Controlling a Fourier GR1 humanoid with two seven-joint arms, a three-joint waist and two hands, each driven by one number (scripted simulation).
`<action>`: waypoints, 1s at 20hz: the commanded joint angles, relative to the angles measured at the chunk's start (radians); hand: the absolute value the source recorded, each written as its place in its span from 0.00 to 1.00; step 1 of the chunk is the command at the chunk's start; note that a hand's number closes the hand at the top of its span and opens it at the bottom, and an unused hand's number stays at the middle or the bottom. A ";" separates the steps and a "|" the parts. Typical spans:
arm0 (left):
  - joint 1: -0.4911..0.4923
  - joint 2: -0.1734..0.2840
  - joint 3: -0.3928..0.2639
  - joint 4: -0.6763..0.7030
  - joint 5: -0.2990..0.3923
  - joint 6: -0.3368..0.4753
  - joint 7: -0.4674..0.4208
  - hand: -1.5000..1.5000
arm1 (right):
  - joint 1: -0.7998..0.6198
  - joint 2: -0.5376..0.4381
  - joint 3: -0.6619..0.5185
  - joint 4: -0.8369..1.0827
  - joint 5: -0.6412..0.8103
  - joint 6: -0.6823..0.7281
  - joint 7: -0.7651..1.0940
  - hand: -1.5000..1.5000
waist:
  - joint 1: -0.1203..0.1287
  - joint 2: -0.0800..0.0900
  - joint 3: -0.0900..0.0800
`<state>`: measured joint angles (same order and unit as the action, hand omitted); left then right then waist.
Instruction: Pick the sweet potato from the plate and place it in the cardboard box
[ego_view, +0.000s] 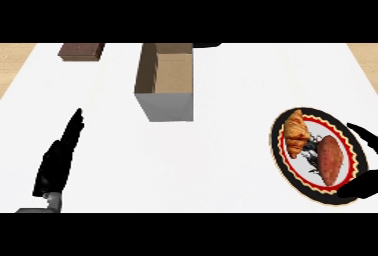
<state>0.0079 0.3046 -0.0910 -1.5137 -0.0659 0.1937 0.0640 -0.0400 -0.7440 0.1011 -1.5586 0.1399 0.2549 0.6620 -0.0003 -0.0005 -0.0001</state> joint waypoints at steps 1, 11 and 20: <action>0.032 0.008 0.036 -0.055 0.011 -0.041 0.035 0.50 | -0.035 0.043 -0.031 0.125 0.085 0.027 -0.097 0.00 | 0.005 0.000 0.000; 0.013 -0.061 0.067 -0.008 -0.069 -0.064 -0.005 0.50 | 0.002 0.130 -0.149 0.075 0.172 0.107 -0.099 0.00 | 0.000 0.000 0.000; -0.032 -0.059 0.119 -0.030 -0.076 -0.113 0.042 0.50 | -0.050 0.287 -0.106 0.122 0.312 0.045 -0.101 0.00 | 0.002 0.001 0.000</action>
<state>0.0037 0.2406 0.0012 -1.5521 -0.1377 0.0999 0.0996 -0.0704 -0.5234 -0.0311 -1.4653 0.3860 0.3343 0.5710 0.0010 -0.0004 -0.0002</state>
